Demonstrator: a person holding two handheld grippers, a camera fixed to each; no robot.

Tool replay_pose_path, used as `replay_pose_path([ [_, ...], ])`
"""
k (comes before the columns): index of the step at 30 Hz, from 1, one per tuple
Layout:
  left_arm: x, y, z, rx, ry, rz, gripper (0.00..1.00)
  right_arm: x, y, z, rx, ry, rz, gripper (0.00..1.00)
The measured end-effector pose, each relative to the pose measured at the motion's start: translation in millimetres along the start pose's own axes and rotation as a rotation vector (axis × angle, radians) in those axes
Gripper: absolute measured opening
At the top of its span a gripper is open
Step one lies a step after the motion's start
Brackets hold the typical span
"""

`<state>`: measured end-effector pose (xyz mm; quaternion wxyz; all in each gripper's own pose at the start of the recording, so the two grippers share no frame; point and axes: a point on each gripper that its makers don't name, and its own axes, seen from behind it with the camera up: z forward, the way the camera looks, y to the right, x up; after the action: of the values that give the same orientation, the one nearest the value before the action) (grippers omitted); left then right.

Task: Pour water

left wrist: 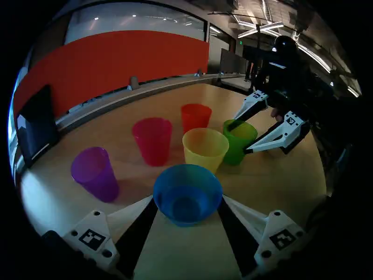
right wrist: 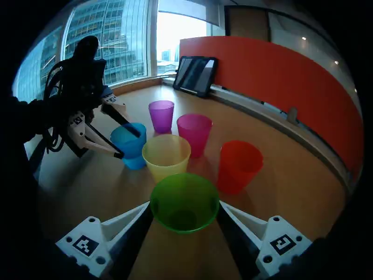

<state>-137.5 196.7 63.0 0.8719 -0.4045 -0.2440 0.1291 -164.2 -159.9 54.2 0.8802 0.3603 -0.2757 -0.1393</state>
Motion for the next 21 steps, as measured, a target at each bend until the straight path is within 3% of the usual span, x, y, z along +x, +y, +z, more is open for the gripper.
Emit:
replay_pose_path([
  [9,4.6,0.1,-13.1,0.013,0.024,-0.016,0.86,13.6,-2.4,-10.6,-0.004,0.041,0.024,0.92],
  [21,32.7,3.0,-50.1,0.056,0.101,-0.012,0.86,41.3,-8.9,-40.0,-0.039,0.121,0.017,0.92],
])
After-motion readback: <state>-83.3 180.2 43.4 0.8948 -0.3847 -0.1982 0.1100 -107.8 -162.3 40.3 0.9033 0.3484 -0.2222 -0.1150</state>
